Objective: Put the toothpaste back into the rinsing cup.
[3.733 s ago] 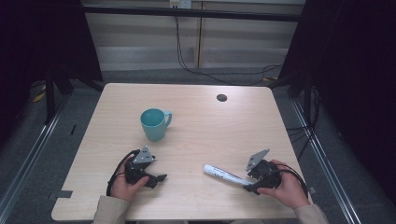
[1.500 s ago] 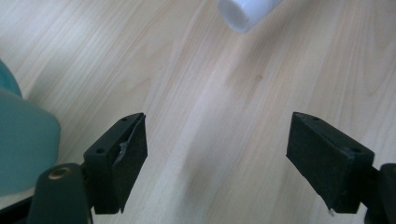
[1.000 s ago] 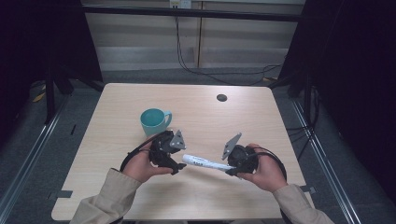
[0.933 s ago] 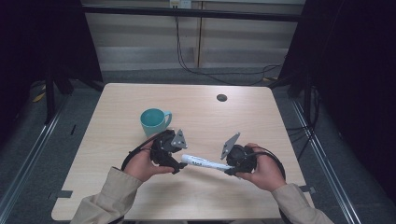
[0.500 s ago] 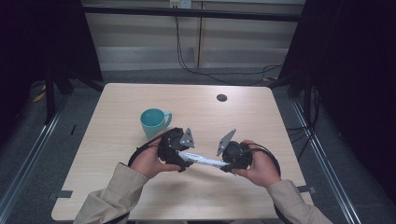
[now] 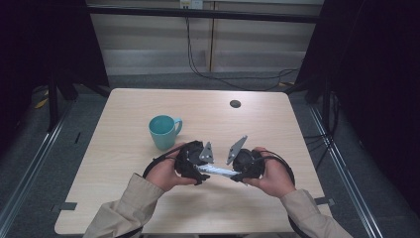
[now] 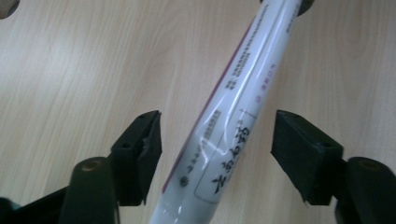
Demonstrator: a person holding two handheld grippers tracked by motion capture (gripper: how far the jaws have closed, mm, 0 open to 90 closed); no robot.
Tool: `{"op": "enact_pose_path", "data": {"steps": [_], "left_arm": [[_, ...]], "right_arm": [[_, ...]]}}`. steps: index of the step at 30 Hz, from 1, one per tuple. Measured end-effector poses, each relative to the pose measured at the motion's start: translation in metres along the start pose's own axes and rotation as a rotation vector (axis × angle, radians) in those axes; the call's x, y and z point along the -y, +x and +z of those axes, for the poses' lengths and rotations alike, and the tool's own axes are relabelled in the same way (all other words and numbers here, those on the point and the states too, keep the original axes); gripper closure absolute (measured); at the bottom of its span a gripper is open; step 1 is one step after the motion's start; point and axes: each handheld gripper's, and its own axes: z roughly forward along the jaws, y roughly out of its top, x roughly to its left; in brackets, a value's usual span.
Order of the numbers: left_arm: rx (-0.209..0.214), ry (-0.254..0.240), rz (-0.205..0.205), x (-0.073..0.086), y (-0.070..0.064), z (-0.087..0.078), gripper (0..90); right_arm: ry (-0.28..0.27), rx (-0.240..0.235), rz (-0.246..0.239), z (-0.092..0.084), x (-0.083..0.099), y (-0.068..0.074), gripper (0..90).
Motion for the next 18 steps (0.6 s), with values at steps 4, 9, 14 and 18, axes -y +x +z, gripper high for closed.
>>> {"op": "enact_pose_path", "data": {"steps": [4, 9, 14, 18], "left_arm": [[-0.012, 0.006, 0.036, -0.0010, -0.0013, 0.0027, 39.3], [-0.015, 0.024, 0.077, -0.0023, -0.0031, 0.0070, 43.3], [0.000, 0.014, 0.097, -0.0037, -0.0046, 0.0093, 49.8], [-0.003, 0.012, 0.091, -0.0033, -0.0051, 0.0102, 54.0]], "right_arm": [[-0.007, -0.004, 0.009, -0.0010, -0.0021, 0.0002, 77.0], [-0.007, -0.009, -0.004, 0.0008, -0.0047, 0.0003, 77.0], [-0.004, -0.009, -0.004, 0.0024, -0.0068, 0.0002, 77.0], [-0.009, -0.019, -0.005, 0.0020, -0.0078, 0.0008, 76.9]]}}
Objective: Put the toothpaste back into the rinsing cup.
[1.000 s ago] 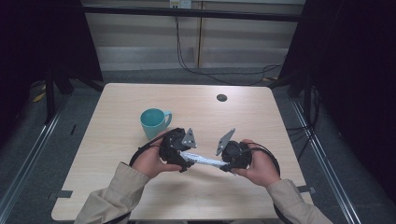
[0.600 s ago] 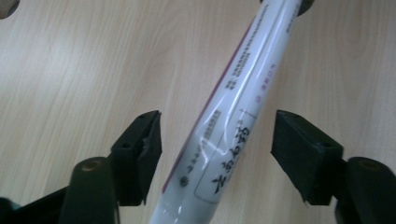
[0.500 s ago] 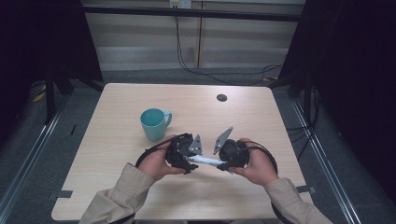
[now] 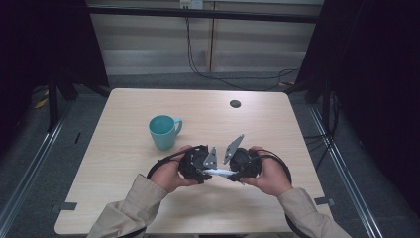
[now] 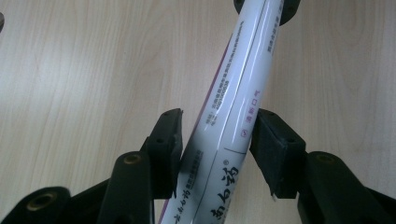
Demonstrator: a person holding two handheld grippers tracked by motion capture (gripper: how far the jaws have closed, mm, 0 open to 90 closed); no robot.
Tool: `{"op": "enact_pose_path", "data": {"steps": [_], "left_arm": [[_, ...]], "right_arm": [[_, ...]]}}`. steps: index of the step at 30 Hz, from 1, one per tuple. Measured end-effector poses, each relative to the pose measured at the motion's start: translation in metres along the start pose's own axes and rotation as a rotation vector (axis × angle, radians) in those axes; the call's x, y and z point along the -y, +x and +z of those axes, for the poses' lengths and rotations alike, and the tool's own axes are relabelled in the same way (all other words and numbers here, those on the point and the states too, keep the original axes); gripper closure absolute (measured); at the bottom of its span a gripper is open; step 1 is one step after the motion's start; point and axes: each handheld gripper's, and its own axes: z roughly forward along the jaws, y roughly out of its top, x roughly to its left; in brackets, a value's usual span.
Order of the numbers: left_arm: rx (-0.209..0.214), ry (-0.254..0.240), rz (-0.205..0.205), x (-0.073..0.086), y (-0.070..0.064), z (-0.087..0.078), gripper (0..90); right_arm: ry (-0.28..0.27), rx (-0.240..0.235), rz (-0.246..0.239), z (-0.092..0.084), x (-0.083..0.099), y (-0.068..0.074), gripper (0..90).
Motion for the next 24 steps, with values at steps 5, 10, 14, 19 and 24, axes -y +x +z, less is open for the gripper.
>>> {"op": "enact_pose_path", "data": {"steps": [5, 10, 14, 19, 24], "left_arm": [[0.010, 0.034, 0.002, 0.000, -0.002, 0.001, 59.5], [0.027, 0.061, 0.032, 0.001, -0.003, 0.001, 65.1], [0.038, 0.047, 0.009, 0.002, -0.006, 0.000, 69.2], [0.048, 0.033, -0.027, 0.003, -0.007, -0.002, 71.5], [0.040, 0.023, -0.074, 0.008, -0.004, -0.005, 72.5]], "right_arm": [[0.004, -0.002, -0.020, 0.000, -0.003, 0.001, 76.9], [0.012, -0.007, -0.032, 0.002, -0.005, 0.003, 76.1], [-0.012, -0.040, 0.005, 0.002, -0.003, 0.002, 73.2], [-0.056, -0.031, 0.015, -0.001, -0.001, 0.000, 67.4], [-0.102, 0.028, 0.063, -0.002, 0.005, -0.006, 44.7]]}}
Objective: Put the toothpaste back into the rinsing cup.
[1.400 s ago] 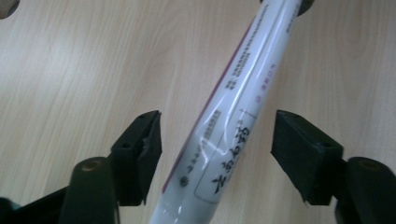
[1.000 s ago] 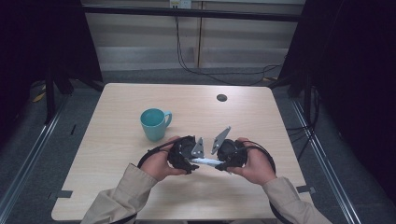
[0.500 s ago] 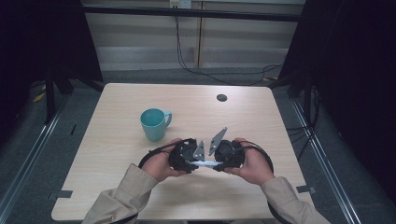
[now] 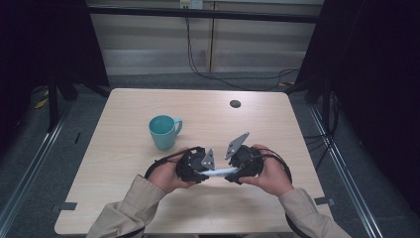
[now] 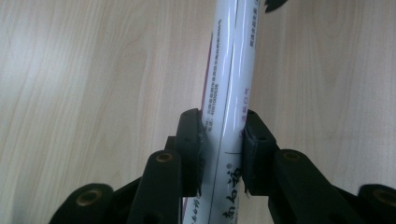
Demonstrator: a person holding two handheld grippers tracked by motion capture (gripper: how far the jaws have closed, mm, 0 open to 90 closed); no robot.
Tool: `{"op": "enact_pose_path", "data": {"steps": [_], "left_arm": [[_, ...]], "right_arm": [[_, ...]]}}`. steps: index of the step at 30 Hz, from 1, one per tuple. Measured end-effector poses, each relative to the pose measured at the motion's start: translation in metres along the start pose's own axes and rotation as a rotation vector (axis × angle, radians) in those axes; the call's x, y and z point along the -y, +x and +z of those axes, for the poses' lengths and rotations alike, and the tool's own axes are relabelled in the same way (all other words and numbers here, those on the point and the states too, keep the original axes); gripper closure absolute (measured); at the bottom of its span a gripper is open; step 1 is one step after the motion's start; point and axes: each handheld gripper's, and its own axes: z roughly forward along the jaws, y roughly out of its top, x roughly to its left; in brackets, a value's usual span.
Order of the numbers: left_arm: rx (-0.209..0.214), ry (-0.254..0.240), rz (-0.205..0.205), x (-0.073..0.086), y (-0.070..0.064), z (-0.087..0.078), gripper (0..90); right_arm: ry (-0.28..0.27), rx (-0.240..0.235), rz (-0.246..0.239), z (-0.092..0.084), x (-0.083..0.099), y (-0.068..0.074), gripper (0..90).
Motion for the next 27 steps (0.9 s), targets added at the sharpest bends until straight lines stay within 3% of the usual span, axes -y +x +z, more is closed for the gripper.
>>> {"op": "enact_pose_path", "data": {"steps": [5, 12, 19, 23, 27], "left_arm": [[-0.003, -0.023, -0.057, 0.007, 0.006, -0.006, 72.8], [0.001, -0.065, -0.136, 0.017, 0.014, -0.013, 73.0], [0.012, -0.084, -0.147, 0.019, 0.015, -0.012, 73.0], [0.018, -0.089, -0.154, 0.019, 0.013, -0.009, 73.0], [0.032, -0.096, -0.154, 0.018, 0.012, -0.008, 73.0]], "right_arm": [[-0.022, 0.020, 0.037, -0.004, 0.009, -0.006, 36.8], [-0.036, 0.019, 0.052, -0.006, 0.017, -0.009, 39.0], [-0.044, 0.003, 0.046, 0.001, 0.018, -0.008, 56.5], [-0.075, 0.010, 0.035, -0.002, 0.015, -0.007, 66.2], [-0.070, 0.028, 0.034, -0.007, 0.015, -0.009, 74.9]]}}
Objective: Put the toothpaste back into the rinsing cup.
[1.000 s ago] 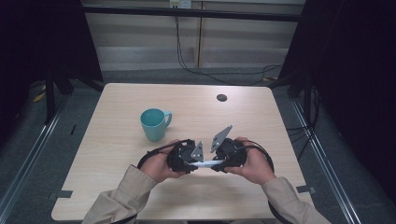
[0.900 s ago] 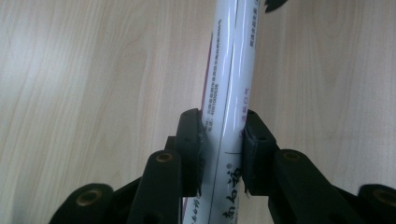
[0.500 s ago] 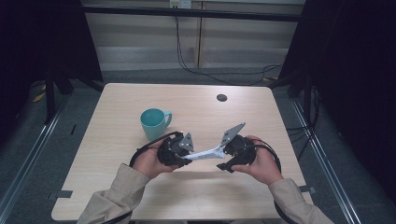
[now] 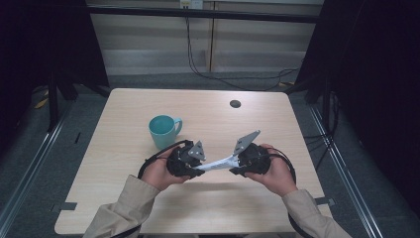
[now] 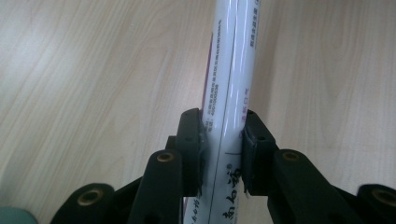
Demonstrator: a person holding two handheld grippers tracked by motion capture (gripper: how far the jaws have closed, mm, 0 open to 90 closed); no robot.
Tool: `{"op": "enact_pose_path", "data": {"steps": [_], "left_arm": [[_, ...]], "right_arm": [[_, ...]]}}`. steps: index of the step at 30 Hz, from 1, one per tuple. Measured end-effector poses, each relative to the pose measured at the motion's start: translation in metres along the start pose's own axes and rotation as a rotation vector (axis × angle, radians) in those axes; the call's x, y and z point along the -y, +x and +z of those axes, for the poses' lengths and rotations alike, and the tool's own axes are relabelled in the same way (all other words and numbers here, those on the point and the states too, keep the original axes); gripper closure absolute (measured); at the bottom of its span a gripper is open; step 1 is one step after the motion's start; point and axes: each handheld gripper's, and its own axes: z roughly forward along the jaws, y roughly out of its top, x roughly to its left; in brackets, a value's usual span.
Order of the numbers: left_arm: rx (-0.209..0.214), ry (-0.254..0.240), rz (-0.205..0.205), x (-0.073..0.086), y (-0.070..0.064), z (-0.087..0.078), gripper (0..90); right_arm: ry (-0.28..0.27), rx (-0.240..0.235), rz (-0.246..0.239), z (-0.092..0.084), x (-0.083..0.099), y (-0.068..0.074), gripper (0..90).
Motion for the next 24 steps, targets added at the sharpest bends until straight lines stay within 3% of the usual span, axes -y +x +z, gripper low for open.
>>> {"op": "enact_pose_path", "data": {"steps": [11, 19, 24], "left_arm": [[0.007, 0.037, 0.006, -0.003, 0.000, 0.002, 73.2], [-0.011, 0.062, 0.022, -0.004, -0.001, 0.001, 73.5], [-0.020, 0.038, 0.014, -0.003, 0.000, -0.004, 73.9]], "right_arm": [[-0.029, -0.023, 0.016, -0.003, -0.001, -0.002, 74.9], [-0.033, -0.013, -0.003, -0.008, -0.011, 0.001, 74.1], [-0.065, -0.006, -0.003, -0.012, -0.016, 0.001, 72.5]]}}
